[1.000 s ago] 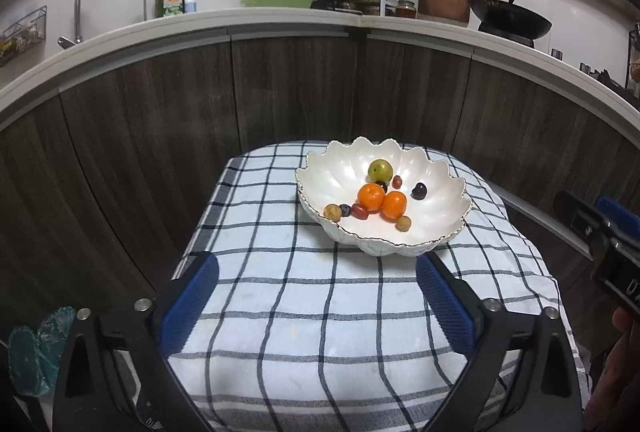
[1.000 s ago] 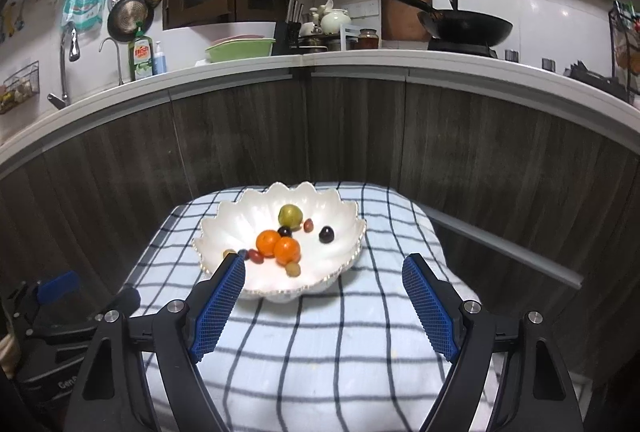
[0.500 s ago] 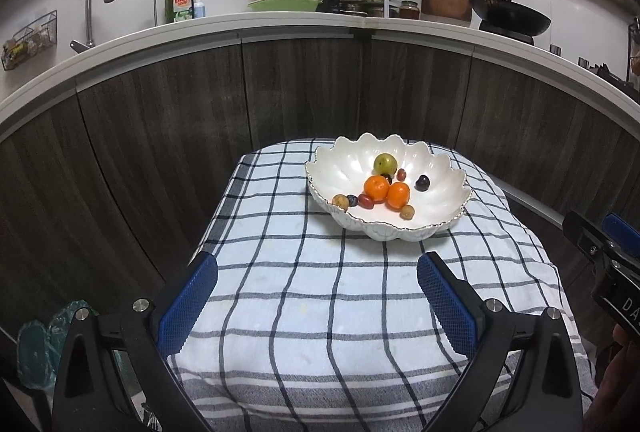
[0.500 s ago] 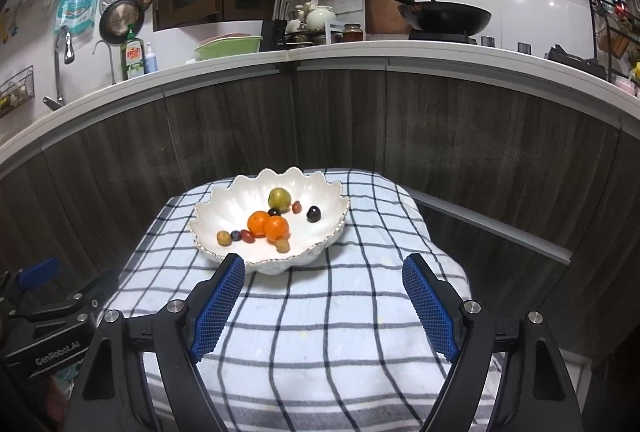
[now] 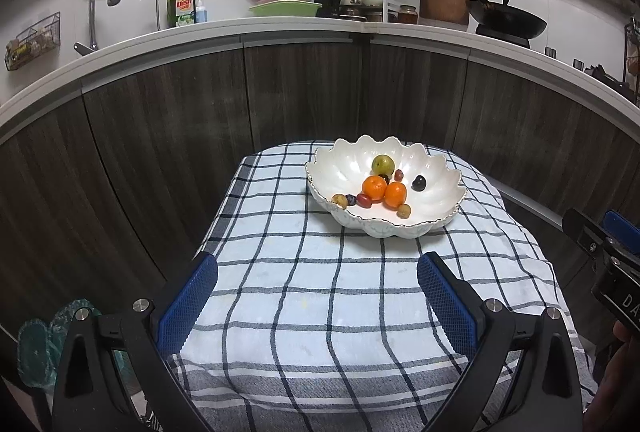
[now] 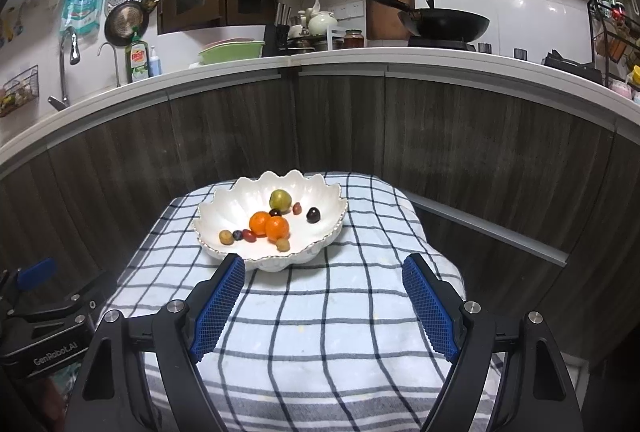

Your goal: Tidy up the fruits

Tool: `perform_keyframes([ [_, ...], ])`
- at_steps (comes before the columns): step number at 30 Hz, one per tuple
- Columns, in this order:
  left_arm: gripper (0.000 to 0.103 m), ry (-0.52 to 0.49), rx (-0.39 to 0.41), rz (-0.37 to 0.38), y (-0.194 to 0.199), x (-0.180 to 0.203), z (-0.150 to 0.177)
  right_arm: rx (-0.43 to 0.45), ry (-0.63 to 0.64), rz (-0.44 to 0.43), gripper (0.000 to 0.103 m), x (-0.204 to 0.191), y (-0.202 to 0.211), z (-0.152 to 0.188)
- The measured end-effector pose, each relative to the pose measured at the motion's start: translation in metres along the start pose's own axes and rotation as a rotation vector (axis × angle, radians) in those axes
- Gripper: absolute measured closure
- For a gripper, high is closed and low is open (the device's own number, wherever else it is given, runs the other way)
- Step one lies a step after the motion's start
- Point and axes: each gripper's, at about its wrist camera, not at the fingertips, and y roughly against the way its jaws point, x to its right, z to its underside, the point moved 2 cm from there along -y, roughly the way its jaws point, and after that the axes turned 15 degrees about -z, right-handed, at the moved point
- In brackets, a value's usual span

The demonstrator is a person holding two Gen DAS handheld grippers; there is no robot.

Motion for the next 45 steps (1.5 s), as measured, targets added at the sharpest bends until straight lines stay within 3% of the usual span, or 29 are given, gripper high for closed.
perform_keyframes([
  [45, 0.001, 0.003, 0.015, -0.011, 0.0079, 0.0017, -0.0052, 0.011, 0.002, -0.004, 0.021, -0.0008, 0.0046, -0.0017],
])
